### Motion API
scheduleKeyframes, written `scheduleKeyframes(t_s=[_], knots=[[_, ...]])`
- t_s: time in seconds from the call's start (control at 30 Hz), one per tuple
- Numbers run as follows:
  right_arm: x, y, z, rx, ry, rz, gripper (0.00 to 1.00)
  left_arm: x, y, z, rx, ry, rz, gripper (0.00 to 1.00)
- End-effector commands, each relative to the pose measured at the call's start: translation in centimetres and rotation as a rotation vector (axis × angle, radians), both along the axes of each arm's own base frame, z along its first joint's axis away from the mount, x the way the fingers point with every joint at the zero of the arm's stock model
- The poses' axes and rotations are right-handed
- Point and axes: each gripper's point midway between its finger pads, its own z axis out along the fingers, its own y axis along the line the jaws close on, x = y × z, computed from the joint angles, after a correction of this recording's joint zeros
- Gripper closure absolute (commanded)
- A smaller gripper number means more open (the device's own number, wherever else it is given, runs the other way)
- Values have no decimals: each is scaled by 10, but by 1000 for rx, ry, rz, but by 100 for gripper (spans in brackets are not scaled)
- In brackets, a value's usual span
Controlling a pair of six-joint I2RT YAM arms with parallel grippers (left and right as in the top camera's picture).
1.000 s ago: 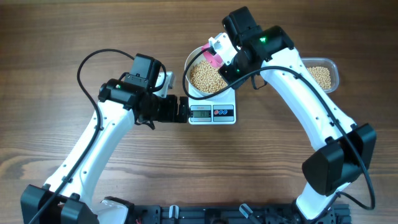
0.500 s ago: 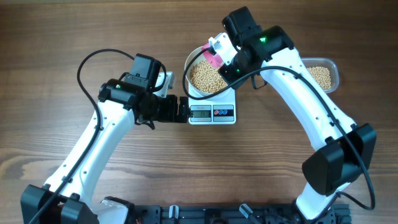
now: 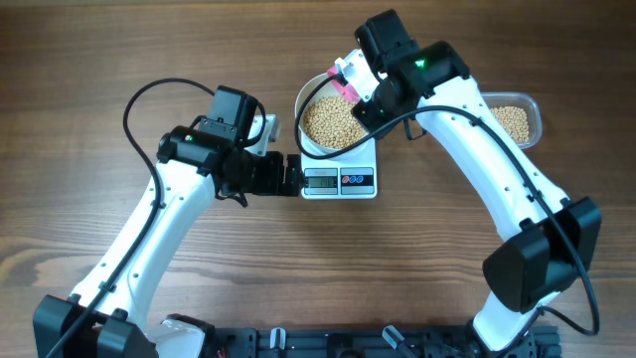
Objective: Scoop item into bowl and weigh 150g on scale
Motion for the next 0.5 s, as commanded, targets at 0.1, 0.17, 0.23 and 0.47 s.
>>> scheduleKeyframes(t_s=[0.1,0.17,0.23,0.47], knots=[[-1,7,15,-6,-50,35,96,0,-1,-2,-3,0,-18,0],[-2,10,15,-14,-53,44,96,0,-1,-2,-3,0,-18,0],[-2,6,15,-60,-71,38,96,0,-1,-2,-3,0,-18,0],[-1,3,16,-85,-83,23,96,0,-1,-2,-3,0,-18,0]])
